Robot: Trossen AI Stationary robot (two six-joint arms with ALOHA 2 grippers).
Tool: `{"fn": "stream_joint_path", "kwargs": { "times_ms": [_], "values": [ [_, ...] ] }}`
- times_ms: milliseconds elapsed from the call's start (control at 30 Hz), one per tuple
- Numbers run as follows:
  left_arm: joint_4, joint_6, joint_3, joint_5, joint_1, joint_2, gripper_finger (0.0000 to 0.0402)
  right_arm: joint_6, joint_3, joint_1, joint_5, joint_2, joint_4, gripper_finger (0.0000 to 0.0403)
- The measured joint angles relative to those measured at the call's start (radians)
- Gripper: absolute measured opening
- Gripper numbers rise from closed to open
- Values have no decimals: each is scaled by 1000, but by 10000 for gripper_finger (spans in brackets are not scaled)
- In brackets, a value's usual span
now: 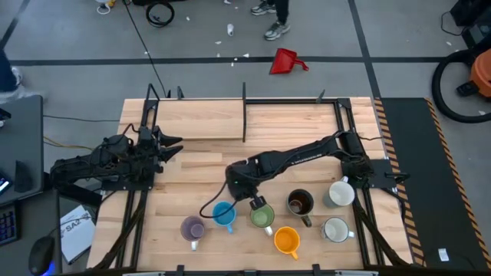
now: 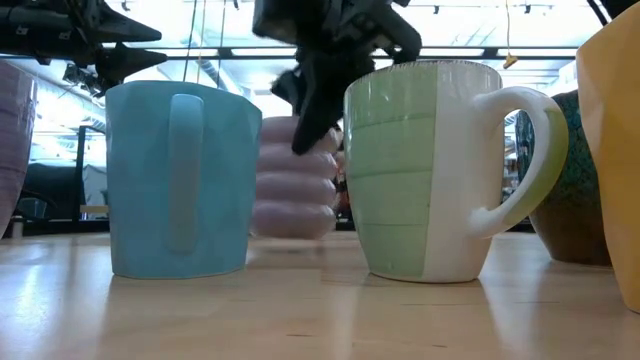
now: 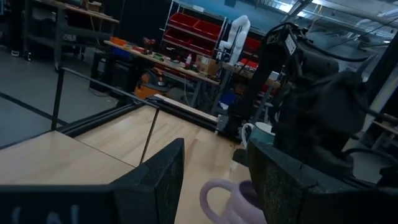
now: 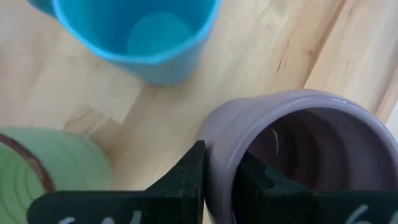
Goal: Place coffee mugs
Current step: Put the violet mug on the shelf
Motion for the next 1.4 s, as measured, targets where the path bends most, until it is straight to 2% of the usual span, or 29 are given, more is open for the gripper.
{"fn": "stream_joint_path", "kwargs": {
  "times_ms": [200, 433, 700, 1000, 1200, 1400],
  "values": [
    [2, 0, 0, 0, 0, 0, 181, -86, 62, 0, 6, 0, -46, 58],
    [-2, 1, 0, -11, 0, 0, 181, -270, 89, -3, 85, 0, -51, 58],
    [-2, 25, 0, -108, 0, 0, 181, -376, 94, -92, 84, 0, -27, 58],
    [4, -7, 0, -120, 0, 7, 181, -476, 249, -194, 29, -1, -135, 58],
    [57, -1, -1, -106, 0, 78, 181, -502, 328, -263, -1, -2, -165, 57],
    [135, 4, 5, -91, 0, 228, 181, -507, 338, -335, -37, -2, -166, 56]
  ]
}}
